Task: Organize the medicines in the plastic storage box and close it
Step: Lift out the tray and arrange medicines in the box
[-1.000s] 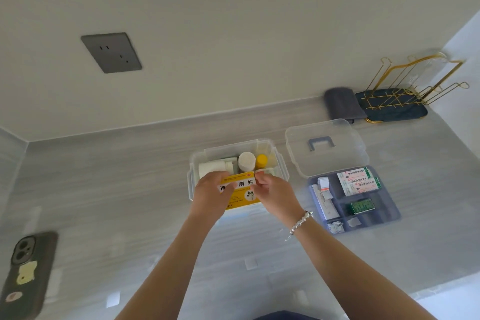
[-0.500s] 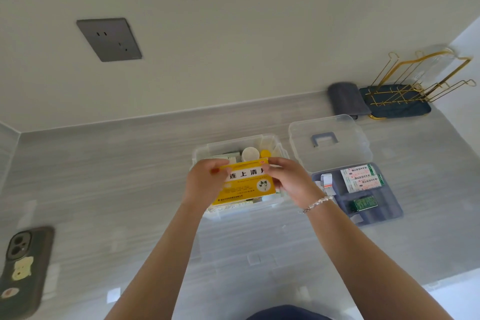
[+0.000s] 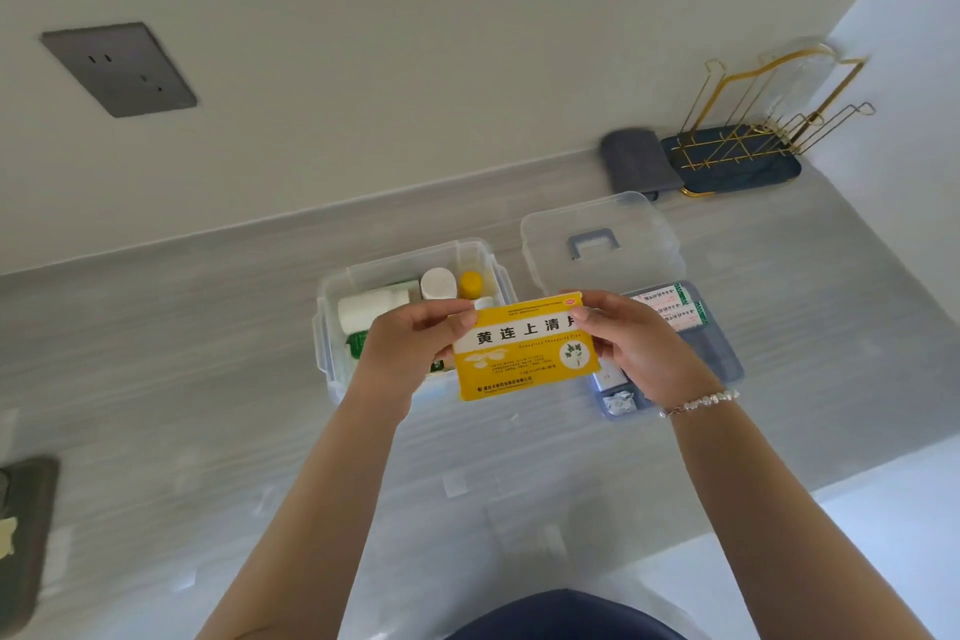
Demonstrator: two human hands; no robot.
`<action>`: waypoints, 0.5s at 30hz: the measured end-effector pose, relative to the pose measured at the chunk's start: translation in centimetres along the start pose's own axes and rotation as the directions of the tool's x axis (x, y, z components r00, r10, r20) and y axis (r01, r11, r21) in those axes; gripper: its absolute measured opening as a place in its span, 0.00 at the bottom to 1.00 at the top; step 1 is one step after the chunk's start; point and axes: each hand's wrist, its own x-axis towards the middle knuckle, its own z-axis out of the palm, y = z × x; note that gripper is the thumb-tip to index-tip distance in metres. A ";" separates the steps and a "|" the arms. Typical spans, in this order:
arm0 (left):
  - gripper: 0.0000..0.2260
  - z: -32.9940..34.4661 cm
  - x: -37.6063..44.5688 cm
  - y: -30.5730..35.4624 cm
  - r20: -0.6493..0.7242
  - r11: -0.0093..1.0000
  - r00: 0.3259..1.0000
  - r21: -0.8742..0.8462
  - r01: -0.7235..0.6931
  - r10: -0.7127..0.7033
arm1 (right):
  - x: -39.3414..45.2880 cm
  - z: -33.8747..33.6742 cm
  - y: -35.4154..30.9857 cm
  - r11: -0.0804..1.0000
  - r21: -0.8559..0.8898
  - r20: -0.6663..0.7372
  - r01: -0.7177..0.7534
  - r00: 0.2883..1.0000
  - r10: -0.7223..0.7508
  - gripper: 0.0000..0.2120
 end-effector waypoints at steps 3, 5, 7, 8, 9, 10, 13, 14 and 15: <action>0.09 3.4 -0.6 -1.4 0.096 0.998 0.994 0.035 0.053 -0.056 | -1.4 -4.1 1.8 0.996 0.003 -0.005 -0.084 0.996 0.084 0.11; 0.08 6.2 -0.9 -3.0 0.127 0.989 0.985 0.111 0.101 -0.115 | -2.1 -6.9 3.5 0.988 0.016 -0.037 -0.154 0.987 0.154 0.12; 0.06 9.3 -1.0 -4.9 0.122 0.974 0.976 0.162 0.160 -0.181 | -2.7 -9.3 5.3 0.975 -0.048 -0.081 -0.216 0.974 0.212 0.14; 0.04 10.8 -1.1 -6.0 0.113 0.965 0.970 0.176 0.192 -0.214 | -3.0 -10.3 6.1 0.965 -0.089 -0.106 -0.247 0.966 0.237 0.13; 0.04 12.3 -1.1 -7.1 0.100 0.958 0.964 0.180 0.225 -0.246 | -3.2 -11.1 7.0 0.953 -0.125 -0.136 -0.278 0.956 0.261 0.12; 0.04 13.5 -1.1 -8.2 0.087 0.950 0.957 0.174 0.260 -0.278 | -3.4 -11.9 8.0 0.938 -0.154 -0.168 -0.312 0.943 0.286 0.10; 0.04 16.4 -1.1 -11.7 0.036 0.921 0.930 0.154 0.357 -0.367 | -3.5 -13.6 10.9 0.890 -0.228 -0.245 -0.395 0.908 0.340 0.05; 0.04 17.0 -1.2 -12.6 0.014 0.912 0.922 0.150 0.381 -0.387 | -3.5 -14.0 11.8 0.881 -0.236 -0.262 -0.409 0.900 0.348 0.06; 0.04 17.6 -1.2 -13.5 -0.013 0.905 0.915 0.145 0.401 -0.403 | -3.4 -14.4 12.6 0.875 -0.238 -0.283 -0.423 0.891 0.354 0.07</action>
